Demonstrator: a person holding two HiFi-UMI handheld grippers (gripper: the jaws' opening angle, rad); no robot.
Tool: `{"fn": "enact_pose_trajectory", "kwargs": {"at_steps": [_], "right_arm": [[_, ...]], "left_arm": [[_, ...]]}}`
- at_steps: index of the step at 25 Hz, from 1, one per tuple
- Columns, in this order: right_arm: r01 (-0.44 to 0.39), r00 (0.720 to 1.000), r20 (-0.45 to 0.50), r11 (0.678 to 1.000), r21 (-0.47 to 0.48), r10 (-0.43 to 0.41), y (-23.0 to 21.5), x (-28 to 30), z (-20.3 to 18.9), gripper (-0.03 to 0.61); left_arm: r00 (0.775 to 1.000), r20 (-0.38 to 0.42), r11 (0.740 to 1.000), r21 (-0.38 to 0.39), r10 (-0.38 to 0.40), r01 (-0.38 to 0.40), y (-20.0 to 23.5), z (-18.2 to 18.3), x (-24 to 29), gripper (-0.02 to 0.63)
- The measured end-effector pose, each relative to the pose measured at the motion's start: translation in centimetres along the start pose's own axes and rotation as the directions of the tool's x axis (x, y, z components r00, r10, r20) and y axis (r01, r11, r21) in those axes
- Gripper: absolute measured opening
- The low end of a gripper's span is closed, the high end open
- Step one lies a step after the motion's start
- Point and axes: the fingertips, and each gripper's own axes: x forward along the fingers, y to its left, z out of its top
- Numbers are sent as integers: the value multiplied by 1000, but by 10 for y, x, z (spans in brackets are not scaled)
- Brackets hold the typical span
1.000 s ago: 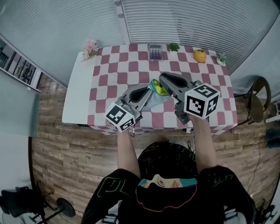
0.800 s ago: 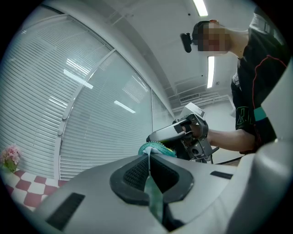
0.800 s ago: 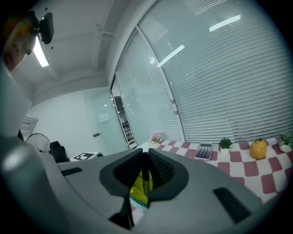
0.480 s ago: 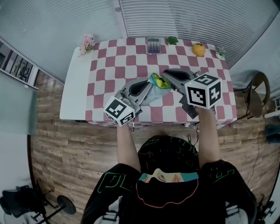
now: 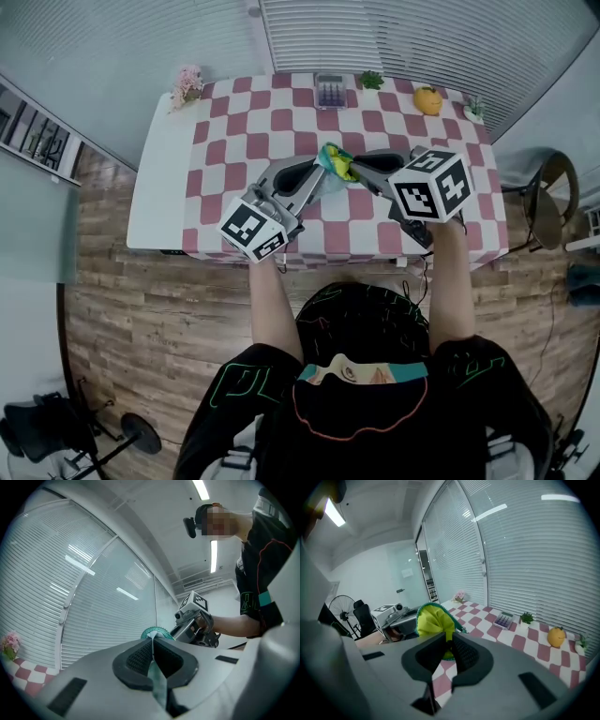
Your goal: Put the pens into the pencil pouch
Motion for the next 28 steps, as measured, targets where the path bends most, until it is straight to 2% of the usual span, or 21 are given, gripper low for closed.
{"fn": "enact_pose_trajectory", "kwargs": {"at_steps": [5, 6, 12, 16, 20, 28], "right_arm": [[5, 999, 52, 1000, -31, -3, -1, 0, 6, 50], [6, 998, 70, 999, -32, -4, -2, -2, 8, 68], [39, 981, 188, 999, 25, -43, -17, -18, 19, 85], [86, 959, 264, 993, 78, -103, -31, -33, 23, 84], [98, 932, 336, 987, 126, -136, -44, -48, 25, 82], [155, 878, 415, 962, 224, -238, -79, -84, 17, 14]], "left_arm": [[1000, 7, 1000, -3, 1, -1, 0, 3, -2, 0], [1000, 8, 1000, -4, 2, -2, 0, 3, -2, 0], [1000, -10, 1000, -2, 12, -13, -1, 2, 3, 0], [997, -64, 999, 15, 39, -38, -1, -4, 10, 0], [990, -114, 996, 33, 81, -78, 3, -9, 21, 0], [974, -169, 988, 52, 152, -145, 8, -10, 54, 0]]}}
